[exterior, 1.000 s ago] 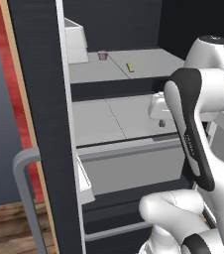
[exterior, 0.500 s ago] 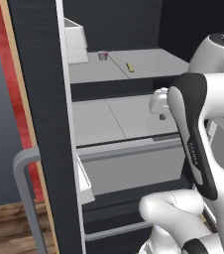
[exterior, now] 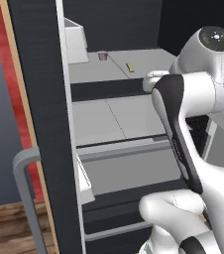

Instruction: Pick the egg and butter from the fridge and place them by the bowl for mixing.

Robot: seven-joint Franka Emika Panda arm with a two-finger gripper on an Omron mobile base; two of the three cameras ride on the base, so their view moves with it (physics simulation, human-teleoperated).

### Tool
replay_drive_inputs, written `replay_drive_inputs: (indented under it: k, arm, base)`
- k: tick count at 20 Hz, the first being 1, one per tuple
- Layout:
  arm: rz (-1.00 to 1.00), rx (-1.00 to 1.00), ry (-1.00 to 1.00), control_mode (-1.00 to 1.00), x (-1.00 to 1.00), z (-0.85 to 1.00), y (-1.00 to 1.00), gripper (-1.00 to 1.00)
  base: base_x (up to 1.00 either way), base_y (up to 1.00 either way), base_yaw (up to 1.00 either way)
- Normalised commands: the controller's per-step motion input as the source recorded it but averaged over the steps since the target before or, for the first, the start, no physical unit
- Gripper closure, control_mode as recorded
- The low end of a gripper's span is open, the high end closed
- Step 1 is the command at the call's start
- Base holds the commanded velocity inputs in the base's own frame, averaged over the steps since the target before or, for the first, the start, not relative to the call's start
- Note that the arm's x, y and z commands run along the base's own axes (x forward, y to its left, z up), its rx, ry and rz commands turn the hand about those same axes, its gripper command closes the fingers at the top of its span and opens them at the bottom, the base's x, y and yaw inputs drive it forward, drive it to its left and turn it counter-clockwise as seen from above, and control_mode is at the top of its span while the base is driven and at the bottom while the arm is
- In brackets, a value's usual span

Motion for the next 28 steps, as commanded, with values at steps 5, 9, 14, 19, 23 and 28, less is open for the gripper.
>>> replay_drive_inputs:
  k: [5,9,14,19,23,28]
  arm:
    - [0.00,-0.04,-0.13,-1.00,0.66,0.69,0.02,-1.00]
    - [-0.12,0.00,0.10,-1.00,0.70,0.45,0.00,-1.00]
    - [-0.02,0.00,0.06,-1.00,0.41,-0.01,0.00,-1.00]
    - [0.00,0.00,0.03,-1.00,0.42,-0.11,0.00,-1.00]
    - [0.00,0.00,0.08,-1.00,0.41,-0.28,-0.02,-1.00]
    - [0.00,0.00,0.08,-1.00,0.37,-0.07,0.00,-1.00]
  base:
    - [0.00,0.00,0.00]
    - [0.00,0.00,0.00]
    - [0.00,0.00,0.00]
    - [0.00,0.00,0.00]
    - [0.00,0.00,0.00]
    - [0.00,0.00,0.00]
